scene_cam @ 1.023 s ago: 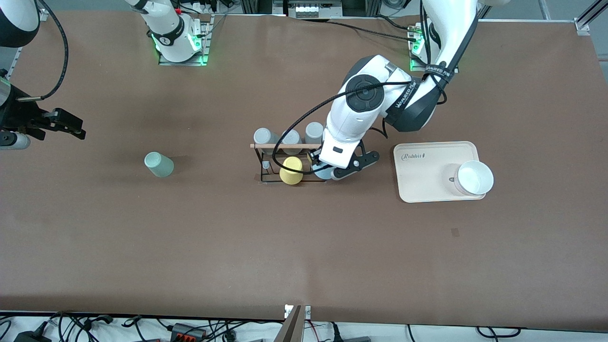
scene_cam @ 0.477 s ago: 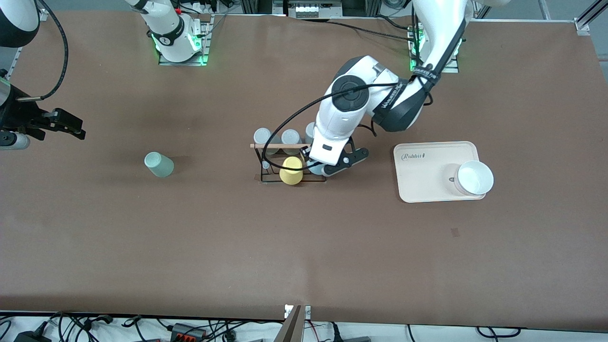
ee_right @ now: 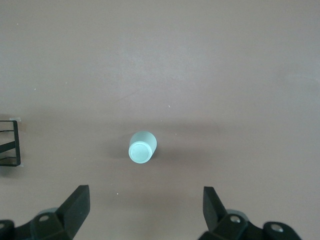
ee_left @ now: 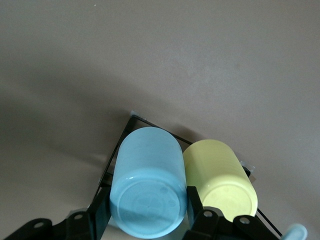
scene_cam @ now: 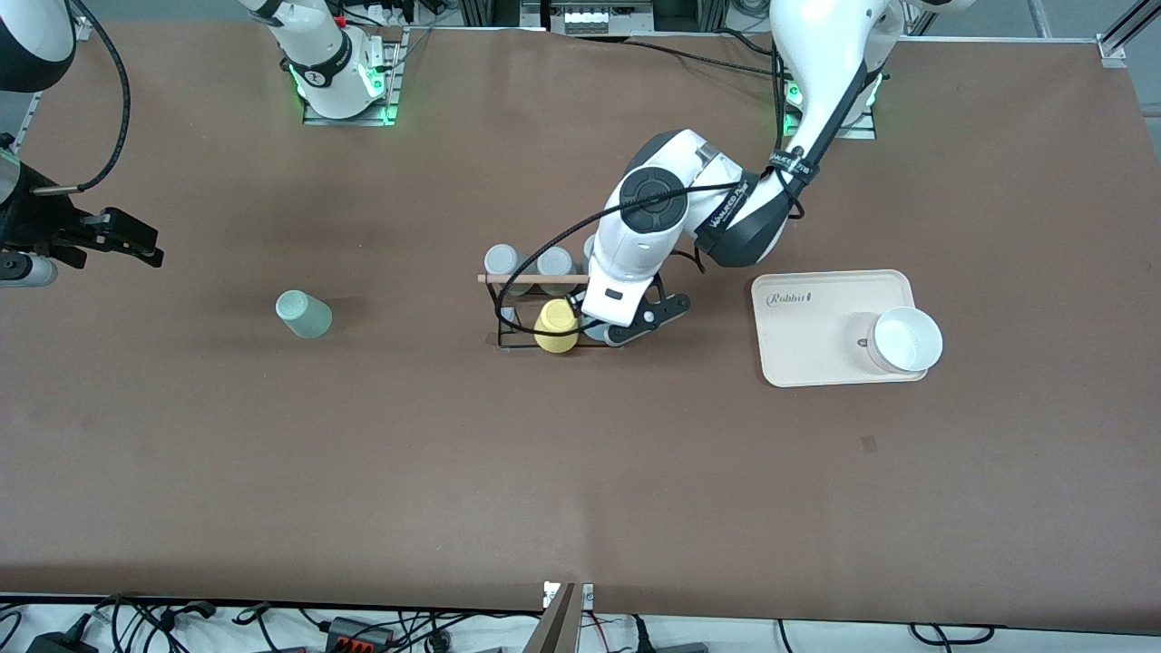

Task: Hang scattered cups on rack with three cups
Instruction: 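Carry the light blue cup with the left gripper beside the yellow cup, then open the left gripper to release the light blue cup on the rack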

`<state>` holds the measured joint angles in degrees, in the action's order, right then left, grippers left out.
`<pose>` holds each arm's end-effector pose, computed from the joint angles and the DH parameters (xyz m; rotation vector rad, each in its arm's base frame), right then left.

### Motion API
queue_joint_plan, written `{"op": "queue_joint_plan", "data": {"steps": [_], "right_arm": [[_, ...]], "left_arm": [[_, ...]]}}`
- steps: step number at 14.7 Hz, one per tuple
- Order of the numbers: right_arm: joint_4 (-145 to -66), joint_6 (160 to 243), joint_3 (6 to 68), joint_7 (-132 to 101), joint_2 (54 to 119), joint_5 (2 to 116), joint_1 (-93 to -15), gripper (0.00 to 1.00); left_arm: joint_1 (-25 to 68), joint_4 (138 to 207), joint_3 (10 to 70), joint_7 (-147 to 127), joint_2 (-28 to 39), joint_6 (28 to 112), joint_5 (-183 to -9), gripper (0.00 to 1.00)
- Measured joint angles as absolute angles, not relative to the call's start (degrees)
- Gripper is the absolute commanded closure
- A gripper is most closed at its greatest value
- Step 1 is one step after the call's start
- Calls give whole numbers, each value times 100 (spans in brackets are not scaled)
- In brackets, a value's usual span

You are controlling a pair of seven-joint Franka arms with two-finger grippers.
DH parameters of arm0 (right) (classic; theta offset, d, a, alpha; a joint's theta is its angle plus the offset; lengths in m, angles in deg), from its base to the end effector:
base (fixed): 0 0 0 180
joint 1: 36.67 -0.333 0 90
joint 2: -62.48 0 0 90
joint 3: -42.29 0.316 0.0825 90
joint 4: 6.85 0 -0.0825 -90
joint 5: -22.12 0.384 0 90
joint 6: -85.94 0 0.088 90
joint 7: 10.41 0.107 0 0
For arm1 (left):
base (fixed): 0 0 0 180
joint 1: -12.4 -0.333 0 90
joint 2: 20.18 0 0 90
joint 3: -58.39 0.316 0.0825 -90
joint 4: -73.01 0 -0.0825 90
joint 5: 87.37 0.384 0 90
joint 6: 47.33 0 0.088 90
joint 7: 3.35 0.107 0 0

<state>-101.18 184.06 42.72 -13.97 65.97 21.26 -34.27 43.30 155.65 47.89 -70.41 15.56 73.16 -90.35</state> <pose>0.5814 -0.0215 0.5664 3.1266 0.0466 0.0071 0.5548 -0.4597 0.3337 2.9152 0.7593 -0.1447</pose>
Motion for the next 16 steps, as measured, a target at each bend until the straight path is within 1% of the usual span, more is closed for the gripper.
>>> {"op": "queue_joint_plan", "data": {"steps": [4, 5, 6, 7, 8, 9, 10, 13, 16], "right_arm": [[-10119, 18421, 4273, -1397, 6598, 2126, -3427, 0], [-10119, 18422, 4273, -1397, 6598, 2126, -3427, 0], [-10119, 18423, 4273, -1397, 6598, 2126, -3426, 0], [-10119, 18423, 4273, -1397, 6599, 2126, -3425, 0], [-10119, 18423, 4273, -1397, 6601, 2126, -3425, 0], [-10119, 18423, 4273, -1397, 6602, 2126, -3424, 0], [-10119, 18423, 4273, -1397, 6603, 2126, -3424, 0], [-10120, 18423, 4273, -1397, 6605, 2126, -3422, 0], [-10121, 18424, 4272, -1397, 6619, 2127, -3415, 0]], "left_arm": [[4330, 15565, 4800, -7041, 1647, 7353, -8983, 57], [4330, 15565, 4802, -7041, 1668, 7353, -8981, 55], [4330, 15565, 4804, -7041, 1687, 7356, -8980, 48], [4330, 15565, 4805, -7041, 1703, 7359, -8979, 36], [4330, 15565, 4806, -7041, 1711, 7363, -8979, 26], [4329, 15565, 4808, -7041, 1711, 7366, -8979, 18], [4328, 15563, 4811, -7041, 1711, 7366, -8978, 15], [4307, 15519, 4839, -7041, 1704, 7367, -8978, 11], [4249, 15413, 4901, -7042, 1597, 7321, -8977, 11]]}}
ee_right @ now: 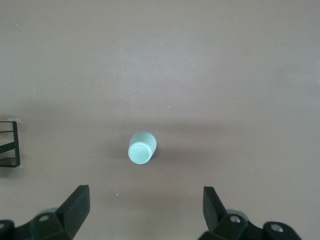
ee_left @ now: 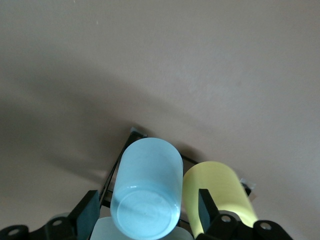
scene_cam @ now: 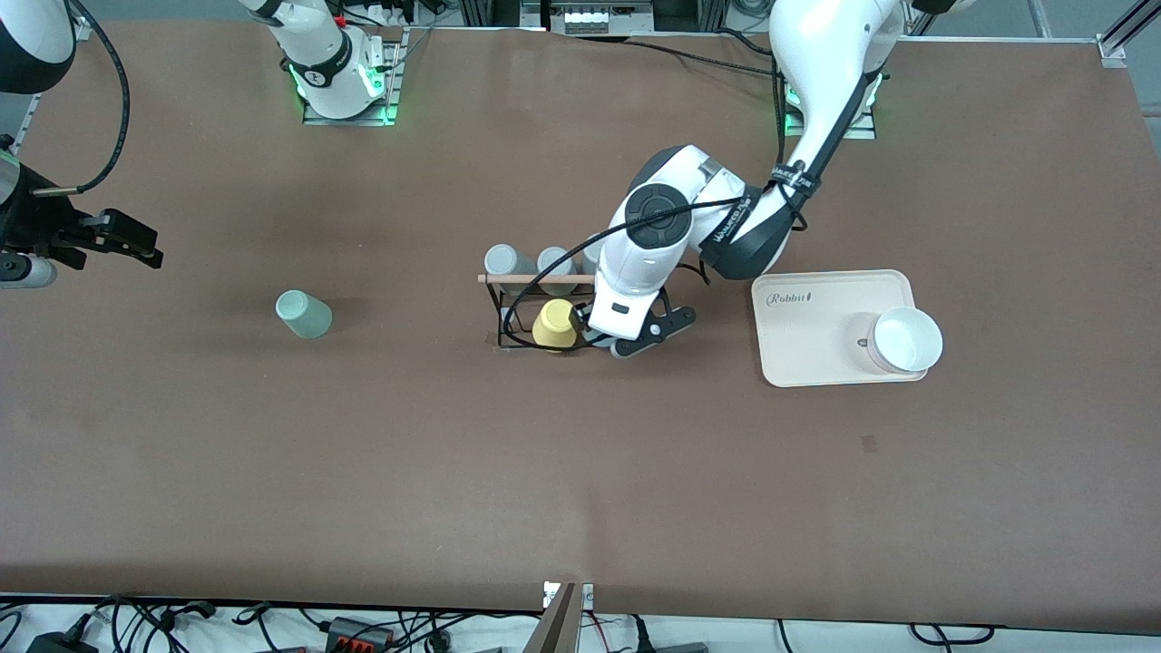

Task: Hang scattered cups on rack with three cups
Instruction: 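Open the left gripper to release the light blue cup on the rack, then withdraw the left gripper while the right gripper reaches the teal cup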

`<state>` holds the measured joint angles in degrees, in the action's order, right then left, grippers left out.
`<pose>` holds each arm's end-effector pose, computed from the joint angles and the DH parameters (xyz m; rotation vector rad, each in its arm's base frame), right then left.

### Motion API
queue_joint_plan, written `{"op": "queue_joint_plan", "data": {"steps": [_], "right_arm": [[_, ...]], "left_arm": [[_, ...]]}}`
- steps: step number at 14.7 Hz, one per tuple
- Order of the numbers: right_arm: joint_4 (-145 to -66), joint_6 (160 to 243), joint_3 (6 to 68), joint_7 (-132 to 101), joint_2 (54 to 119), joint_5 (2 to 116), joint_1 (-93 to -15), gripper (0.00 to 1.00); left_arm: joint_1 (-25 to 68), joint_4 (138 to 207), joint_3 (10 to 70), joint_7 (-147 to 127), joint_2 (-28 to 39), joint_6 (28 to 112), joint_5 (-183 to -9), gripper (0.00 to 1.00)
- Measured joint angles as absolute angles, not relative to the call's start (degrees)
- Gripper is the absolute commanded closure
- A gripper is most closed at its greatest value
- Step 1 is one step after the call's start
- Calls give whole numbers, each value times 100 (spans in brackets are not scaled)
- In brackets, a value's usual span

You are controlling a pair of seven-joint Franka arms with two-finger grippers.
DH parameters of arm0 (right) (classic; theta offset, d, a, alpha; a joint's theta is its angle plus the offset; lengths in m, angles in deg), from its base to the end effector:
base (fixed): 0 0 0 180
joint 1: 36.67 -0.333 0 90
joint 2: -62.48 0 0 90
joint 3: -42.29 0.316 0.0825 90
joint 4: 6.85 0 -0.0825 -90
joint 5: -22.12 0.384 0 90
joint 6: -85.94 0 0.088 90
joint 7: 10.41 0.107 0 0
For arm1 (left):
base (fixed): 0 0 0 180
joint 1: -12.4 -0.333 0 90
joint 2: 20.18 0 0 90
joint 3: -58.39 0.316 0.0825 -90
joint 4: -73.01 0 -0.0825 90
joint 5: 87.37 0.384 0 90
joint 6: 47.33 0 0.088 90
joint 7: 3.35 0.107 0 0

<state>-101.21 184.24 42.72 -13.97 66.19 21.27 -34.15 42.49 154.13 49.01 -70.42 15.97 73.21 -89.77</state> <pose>0.5825 -0.0228 0.5641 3.1269 0.0434 0.0052 0.5738 -0.4450 0.3399 2.9018 0.7969 -0.1013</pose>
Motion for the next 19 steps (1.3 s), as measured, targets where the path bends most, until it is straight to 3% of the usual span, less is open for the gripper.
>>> {"op": "queue_joint_plan", "data": {"steps": [5, 12, 19], "right_arm": [[-10123, 18423, 4272, -1397, 6730, 2127, -3377, 0], [-10138, 18426, 4277, -1397, 7233, 2128, -3373, 0], [-10145, 18090, 4278, -1401, 7647, 2127, -3378, 0]], "left_arm": [[3567, 15361, 4961, -6694, 997, 6618, -8962, 12], [1846, 15350, 4980, -4518, 58, 5278, -8954, 11], [1091, 15757, 4979, -2454, -613, 4909, -8954, 8]]}}
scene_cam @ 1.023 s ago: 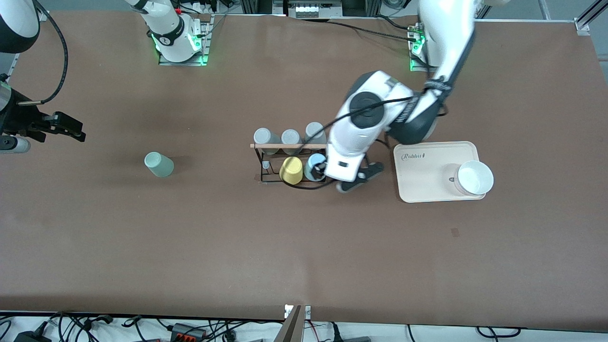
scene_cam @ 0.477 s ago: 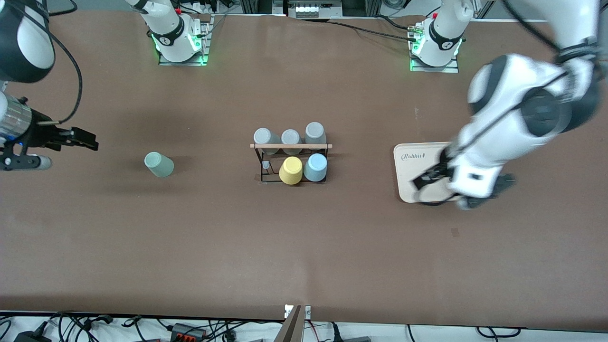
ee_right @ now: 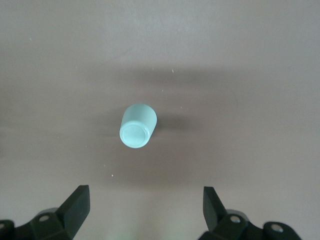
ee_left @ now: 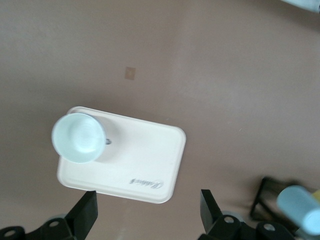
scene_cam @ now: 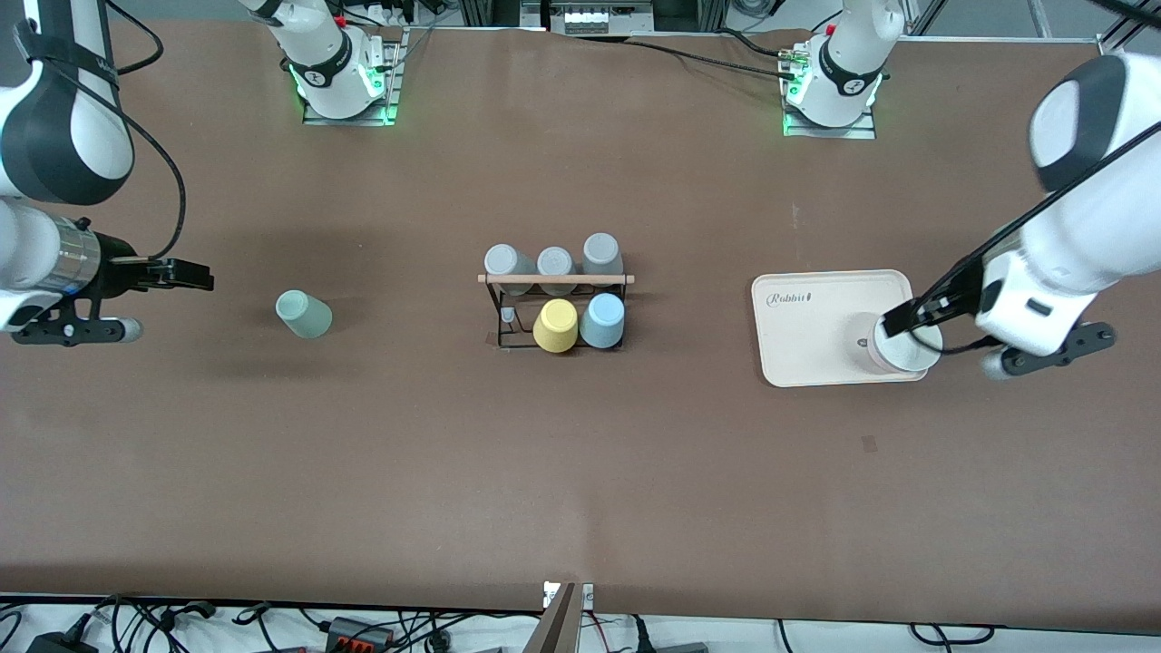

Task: Hang scattered cups on rack with three cups
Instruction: 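Withdraw the left gripper while the right gripper reaches the teal cup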

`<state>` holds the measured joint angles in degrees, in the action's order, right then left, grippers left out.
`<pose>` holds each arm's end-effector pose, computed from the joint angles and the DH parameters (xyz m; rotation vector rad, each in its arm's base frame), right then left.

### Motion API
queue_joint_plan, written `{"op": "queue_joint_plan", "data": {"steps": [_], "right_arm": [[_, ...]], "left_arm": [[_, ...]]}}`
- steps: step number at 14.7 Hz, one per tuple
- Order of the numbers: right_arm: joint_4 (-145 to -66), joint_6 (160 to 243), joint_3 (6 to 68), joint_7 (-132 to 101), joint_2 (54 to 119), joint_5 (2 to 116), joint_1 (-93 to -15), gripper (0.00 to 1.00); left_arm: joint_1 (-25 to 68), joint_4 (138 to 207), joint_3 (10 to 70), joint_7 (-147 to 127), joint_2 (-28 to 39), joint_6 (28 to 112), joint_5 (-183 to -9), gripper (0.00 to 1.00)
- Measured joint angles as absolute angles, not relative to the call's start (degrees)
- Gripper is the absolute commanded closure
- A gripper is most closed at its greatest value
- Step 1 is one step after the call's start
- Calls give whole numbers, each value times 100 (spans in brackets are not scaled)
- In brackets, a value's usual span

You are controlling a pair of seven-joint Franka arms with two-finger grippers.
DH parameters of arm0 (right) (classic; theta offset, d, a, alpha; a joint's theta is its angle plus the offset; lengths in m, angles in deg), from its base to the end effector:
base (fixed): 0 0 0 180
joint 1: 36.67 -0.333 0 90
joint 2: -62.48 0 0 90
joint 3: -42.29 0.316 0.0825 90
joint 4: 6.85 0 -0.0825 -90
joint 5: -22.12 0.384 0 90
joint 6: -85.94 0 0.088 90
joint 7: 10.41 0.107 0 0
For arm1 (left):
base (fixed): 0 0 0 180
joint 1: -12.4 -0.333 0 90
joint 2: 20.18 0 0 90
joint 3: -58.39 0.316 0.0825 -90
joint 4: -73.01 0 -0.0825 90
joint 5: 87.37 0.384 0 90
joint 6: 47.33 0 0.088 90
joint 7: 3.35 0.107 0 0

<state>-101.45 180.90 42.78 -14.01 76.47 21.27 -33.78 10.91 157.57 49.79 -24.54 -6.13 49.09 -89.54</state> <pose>0.6064 -0.0273 0.4507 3.1191 0.0374 -0.3733 0.6280 -0.0718 0.5351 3.0526 0.3904 -0.0808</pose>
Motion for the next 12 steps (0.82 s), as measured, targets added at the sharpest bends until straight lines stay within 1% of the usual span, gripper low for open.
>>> {"op": "queue_joint_plan", "data": {"steps": [3, 6, 8, 10, 12], "right_arm": [[-10180, 18168, 4298, -1401, 7764, 2127, -3413, 0], [-10575, 18731, 4304, -1401, 7831, 2127, -3449, 0], [-10892, 19119, 4304, -1401, 7854, 2127, -3459, 0], [-11191, 19530, 4305, -1400, 7865, 2127, -3490, 0], [-11545, 20043, 4307, -1329, 7873, 2128, -3539, 0]], "left_arm": [[1053, 16209, 5339, -1230, -1243, 4696, -8953, 7], [1123, 16813, 5728, -565, -1986, 4626, -8953, 7], [1180, 17192, 5854, -371, -2429, 4621, -8953, 6], [1186, 17408, 5878, -247, -2693, 4622, -8953, 2], [1185, 17407, 5900, -210, -2744, 4658, -8953, 1]]}}
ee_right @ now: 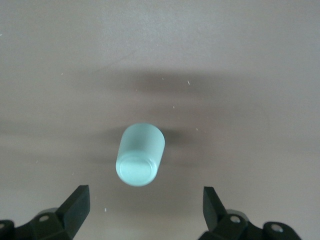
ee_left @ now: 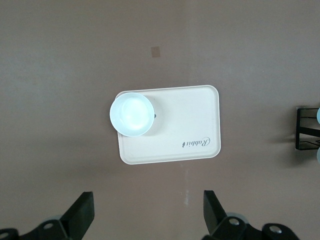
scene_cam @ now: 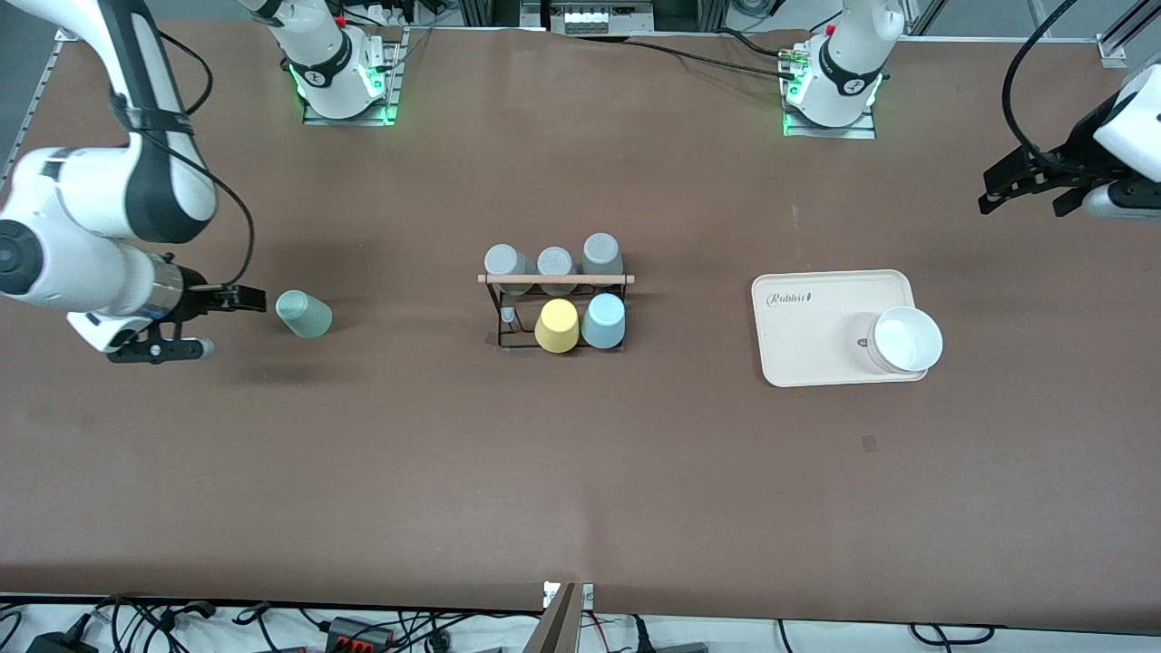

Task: Hang scattered cups on rack with three cups
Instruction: 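Withdraw the left gripper while the right gripper reaches the teal cup, then close the right gripper on the teal cup and lift it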

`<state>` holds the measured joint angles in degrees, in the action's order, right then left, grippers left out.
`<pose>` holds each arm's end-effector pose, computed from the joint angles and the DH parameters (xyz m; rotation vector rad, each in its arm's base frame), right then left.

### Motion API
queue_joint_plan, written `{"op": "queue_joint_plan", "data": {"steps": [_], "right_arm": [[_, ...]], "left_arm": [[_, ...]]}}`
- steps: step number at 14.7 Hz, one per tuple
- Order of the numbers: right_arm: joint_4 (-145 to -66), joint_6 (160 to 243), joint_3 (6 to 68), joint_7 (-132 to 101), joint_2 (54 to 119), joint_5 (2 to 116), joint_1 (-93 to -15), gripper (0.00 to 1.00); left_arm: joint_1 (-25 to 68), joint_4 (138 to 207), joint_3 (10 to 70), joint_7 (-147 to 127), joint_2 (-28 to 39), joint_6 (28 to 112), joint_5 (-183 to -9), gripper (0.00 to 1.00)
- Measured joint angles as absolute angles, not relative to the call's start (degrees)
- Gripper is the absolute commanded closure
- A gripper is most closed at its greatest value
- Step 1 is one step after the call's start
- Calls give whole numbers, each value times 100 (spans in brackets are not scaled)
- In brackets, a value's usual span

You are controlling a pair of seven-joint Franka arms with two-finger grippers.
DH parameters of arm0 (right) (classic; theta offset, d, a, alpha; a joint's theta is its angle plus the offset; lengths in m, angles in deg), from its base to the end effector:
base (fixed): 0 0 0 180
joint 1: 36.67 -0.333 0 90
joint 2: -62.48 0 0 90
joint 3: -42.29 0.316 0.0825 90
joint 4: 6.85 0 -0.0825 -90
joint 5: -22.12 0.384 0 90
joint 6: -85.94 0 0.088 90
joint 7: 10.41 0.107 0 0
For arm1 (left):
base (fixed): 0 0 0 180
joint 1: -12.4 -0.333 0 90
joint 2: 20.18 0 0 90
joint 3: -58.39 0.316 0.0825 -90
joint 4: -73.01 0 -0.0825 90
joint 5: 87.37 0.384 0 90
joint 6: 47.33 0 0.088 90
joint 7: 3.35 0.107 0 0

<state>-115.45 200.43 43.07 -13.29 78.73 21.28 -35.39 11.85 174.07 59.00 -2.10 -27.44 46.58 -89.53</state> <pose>0.5972 -0.0065 0.3405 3.1243 0.0760 -0.2835 0.5187 0.0070 0.6070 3.1027 0.0014 0.0042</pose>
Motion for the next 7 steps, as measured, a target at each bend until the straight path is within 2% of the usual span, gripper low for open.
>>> {"op": "queue_joint_plan", "data": {"steps": [2, 7], "right_arm": [[-11881, 20531, 4320, -1260, 7879, 2128, -3565, 0], [-12490, 21497, 4329, -1112, 7999, 2128, -3641, 0]], "left_arm": [[1165, 17198, 5916, -205, -2671, 4634, -8953, 0], [1136, 16012, 5923, -202, -2005, 3987, -8953, 0]]}}
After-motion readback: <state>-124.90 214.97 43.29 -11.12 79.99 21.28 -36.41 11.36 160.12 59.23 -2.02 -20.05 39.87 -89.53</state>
